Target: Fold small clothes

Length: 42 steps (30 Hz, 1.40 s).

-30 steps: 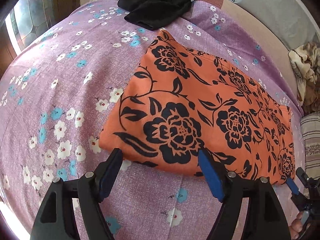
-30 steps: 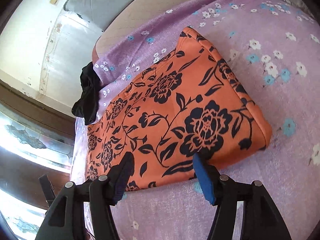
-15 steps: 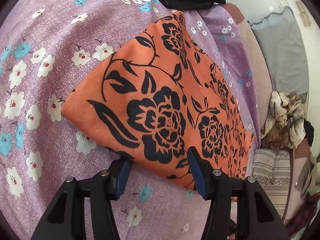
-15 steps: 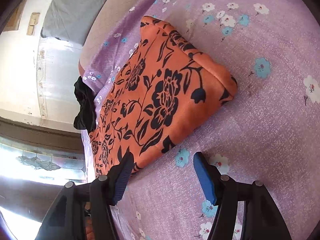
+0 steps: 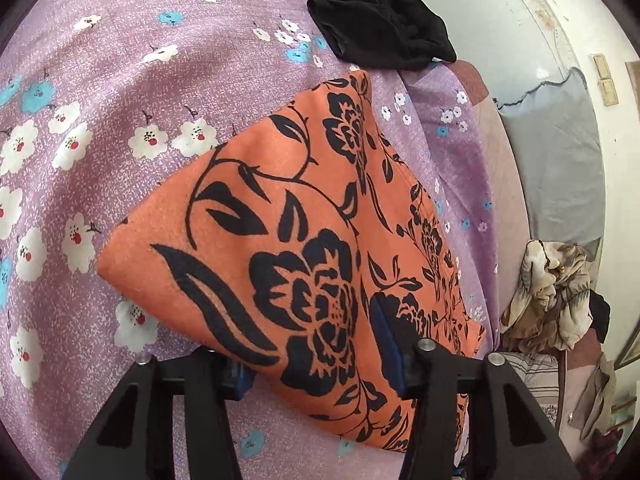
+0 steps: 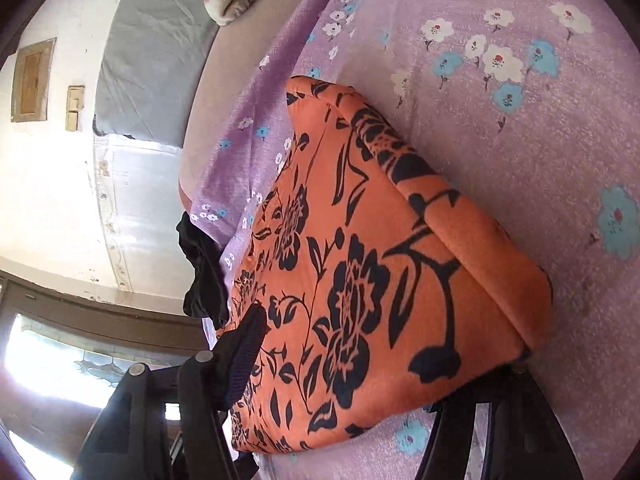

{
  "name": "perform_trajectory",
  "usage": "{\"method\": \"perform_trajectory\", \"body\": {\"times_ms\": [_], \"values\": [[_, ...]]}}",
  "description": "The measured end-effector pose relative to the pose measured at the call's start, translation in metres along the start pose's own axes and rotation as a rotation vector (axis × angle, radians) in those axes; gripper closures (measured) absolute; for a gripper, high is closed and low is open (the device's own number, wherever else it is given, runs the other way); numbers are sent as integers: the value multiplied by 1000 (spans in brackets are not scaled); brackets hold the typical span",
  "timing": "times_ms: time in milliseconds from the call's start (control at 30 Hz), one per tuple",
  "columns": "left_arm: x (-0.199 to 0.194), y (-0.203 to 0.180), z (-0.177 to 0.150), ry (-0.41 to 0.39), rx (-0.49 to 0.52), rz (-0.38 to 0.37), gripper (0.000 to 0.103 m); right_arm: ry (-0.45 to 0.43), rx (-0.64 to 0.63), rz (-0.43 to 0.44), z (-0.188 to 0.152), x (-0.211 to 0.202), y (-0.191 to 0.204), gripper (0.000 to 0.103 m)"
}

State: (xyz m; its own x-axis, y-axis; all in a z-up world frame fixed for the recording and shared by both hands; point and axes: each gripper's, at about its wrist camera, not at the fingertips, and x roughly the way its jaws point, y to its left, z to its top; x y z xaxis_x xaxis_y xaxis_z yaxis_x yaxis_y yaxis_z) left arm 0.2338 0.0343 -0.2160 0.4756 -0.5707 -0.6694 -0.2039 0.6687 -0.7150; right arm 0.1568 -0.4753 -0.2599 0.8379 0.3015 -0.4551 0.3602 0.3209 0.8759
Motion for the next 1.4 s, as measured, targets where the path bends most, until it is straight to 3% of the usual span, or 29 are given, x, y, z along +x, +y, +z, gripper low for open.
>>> {"method": "perform_trajectory", "body": {"times_ms": [133, 167, 200, 233, 267, 367, 567, 667, 833, 933, 1000, 1100, 1167, 1233, 1400], "values": [[10, -1, 7, -31, -18, -15, 56, -5, -17, -18, 6, 5, 3, 40], [11, -4, 8, -42, 2, -6, 56, -10, -44, -48, 6, 5, 5, 49], [13, -8, 8, -51, 26, 7, 58, -15, -72, -91, 5, 7, 6, 71], [14, -11, 8, -61, 51, 23, 65, -17, -84, -117, 5, 7, 4, 80], [16, -13, 8, -62, 73, 28, 79, -28, -77, -111, 4, 5, 2, 84], [15, -16, 10, -68, 95, 24, 82, -78, -181, -138, -4, -4, 24, 87], [-8, -29, 7, -99, 156, 1, 84, -170, -379, -127, -25, -31, 68, 89], [-25, -30, 2, -100, 181, 12, 84, -171, -414, -131, -41, -50, 74, 89], [-44, -15, -12, -62, 151, 17, 84, -153, -382, -169, -63, -80, 64, 89], [-49, -2, -27, -34, 164, 65, 83, -108, -347, -204, -77, -94, 47, 88], [-43, 9, -31, 12, 146, 104, 81, -34, -286, -254, -80, -93, 28, 84], [-40, 28, -25, 56, 42, 60, 78, 13, -137, -304, -78, -103, -3, 78], [-38, 28, -20, 77, 45, 52, 75, -16, -73, -303, -76, -122, -12, 75], [-36, 29, -20, 79, 50, 50, 74, -69, -93, -351, -79, -145, -9, 74], [-32, 30, -18, 76, 33, 31, 74, -263, -343, -548, -94, -175, 40, 72]]}}
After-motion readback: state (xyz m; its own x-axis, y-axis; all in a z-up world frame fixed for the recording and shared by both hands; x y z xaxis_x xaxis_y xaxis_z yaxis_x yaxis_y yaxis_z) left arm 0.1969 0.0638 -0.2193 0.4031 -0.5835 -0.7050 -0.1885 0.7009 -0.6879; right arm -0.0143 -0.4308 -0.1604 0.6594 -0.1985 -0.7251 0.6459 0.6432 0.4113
